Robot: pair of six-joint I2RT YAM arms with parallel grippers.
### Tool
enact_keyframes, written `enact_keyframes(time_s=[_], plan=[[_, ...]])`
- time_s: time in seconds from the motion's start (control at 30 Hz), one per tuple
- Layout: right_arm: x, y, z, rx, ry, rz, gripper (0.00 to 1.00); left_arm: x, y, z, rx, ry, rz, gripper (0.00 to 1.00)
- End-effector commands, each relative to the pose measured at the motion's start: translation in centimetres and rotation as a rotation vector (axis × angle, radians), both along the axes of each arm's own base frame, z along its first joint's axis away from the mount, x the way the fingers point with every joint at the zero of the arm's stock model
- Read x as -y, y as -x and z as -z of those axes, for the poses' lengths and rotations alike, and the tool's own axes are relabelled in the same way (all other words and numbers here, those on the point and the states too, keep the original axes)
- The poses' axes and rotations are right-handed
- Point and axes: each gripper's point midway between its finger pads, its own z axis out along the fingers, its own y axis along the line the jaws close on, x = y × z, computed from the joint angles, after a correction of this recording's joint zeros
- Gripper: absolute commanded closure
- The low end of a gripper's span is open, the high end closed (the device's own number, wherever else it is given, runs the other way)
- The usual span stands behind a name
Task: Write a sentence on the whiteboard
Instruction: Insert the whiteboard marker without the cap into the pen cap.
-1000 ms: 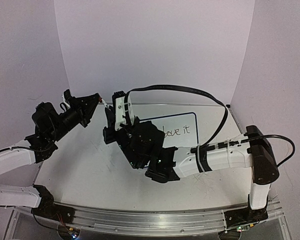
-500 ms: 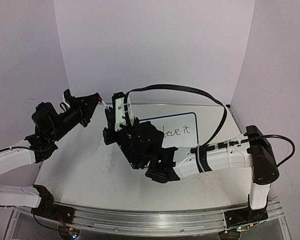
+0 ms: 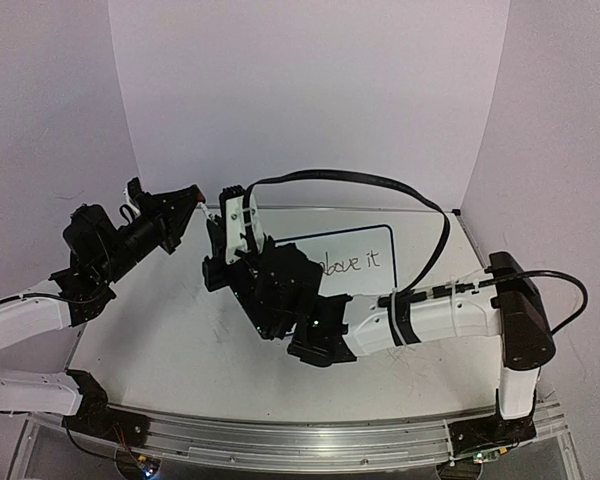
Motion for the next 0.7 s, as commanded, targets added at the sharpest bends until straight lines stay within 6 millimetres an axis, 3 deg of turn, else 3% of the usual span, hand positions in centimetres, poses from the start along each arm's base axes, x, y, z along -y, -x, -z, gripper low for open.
enact_keyframes(time_s=[0.0,0.27,0.67], plan=[[0.1,-0.4,-0.9,-0.005,-0.037,0.019,1.00,-0.4,1.5,-4.8,0.124,0.072,0.020,1.00],[1.4,-0.1,-1.3,0.006,-0.057,0.018,1.00,-0.8,1.4,-5.2,0.138,0.072,-0.005,1.00],[2.2,0.4,-2.9,0.061,-0.087,0.014,1.00,-0.4,0.6,-3.3,0.092,0.053,-0.012,1.00]])
